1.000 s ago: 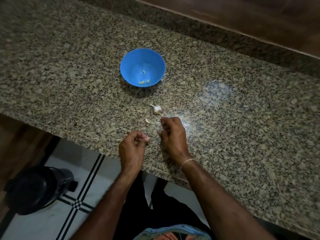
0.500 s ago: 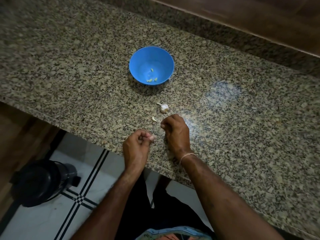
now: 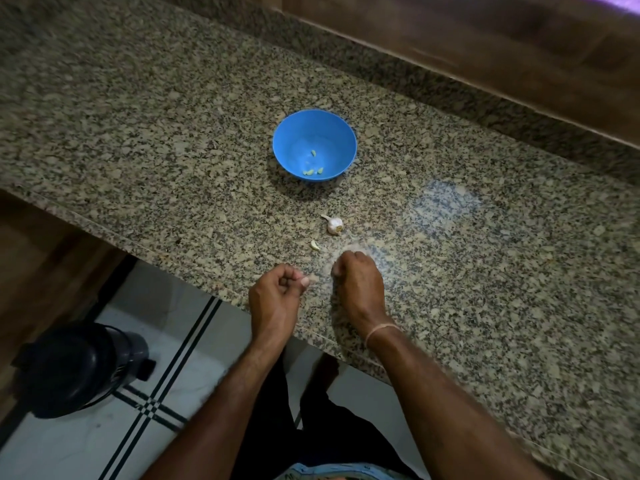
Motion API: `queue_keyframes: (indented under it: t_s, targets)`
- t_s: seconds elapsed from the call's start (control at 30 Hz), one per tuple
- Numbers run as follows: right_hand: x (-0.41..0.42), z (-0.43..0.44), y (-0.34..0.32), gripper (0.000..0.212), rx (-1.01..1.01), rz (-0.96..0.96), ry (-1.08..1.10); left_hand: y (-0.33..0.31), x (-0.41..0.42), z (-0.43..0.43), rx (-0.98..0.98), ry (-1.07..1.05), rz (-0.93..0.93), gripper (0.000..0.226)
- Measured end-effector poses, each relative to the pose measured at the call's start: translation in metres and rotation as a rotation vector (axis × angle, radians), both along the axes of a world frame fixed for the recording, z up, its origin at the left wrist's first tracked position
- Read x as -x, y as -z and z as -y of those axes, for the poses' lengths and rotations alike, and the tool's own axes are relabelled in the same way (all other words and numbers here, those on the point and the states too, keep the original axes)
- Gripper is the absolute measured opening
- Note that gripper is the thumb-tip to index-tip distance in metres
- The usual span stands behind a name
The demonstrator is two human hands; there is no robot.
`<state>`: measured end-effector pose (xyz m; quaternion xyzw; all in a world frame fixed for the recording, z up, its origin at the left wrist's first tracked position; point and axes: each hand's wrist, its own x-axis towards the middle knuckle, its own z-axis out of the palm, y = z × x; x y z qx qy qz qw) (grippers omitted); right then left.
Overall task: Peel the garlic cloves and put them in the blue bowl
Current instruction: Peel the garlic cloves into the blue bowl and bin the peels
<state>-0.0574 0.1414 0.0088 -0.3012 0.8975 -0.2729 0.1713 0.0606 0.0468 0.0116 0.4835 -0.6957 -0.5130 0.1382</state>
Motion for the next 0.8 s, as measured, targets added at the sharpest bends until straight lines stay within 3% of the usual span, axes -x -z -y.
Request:
queue_keyframes:
  t_s: [0.2, 0.27, 0.47, 0.8]
  targets:
    - [-0.030, -0.003, -0.018, 0.016, 0.397, 0.984, 0.405, -0.006, -0.028, 0.007, 0.018, -0.040, -0.004, 0.014]
    - [-0.041, 0.009, -0.023, 0.016, 0.483, 1.151, 0.448, -0.009, -0.043, 0.014, 0.029, -0.070, 0.015, 0.015]
    - [-0.098, 0.067, -0.026, 0.035, 0.574, 1.334, 0.394, -0.020, -0.109, 0.044, 0.047, -0.177, 0.060, 0.015]
    - [-0.292, 0.186, -0.019, 0.028, 0.348, 1.384, 0.187, -0.011, -0.314, 0.127, 0.039, -0.466, -0.016, 0.024]
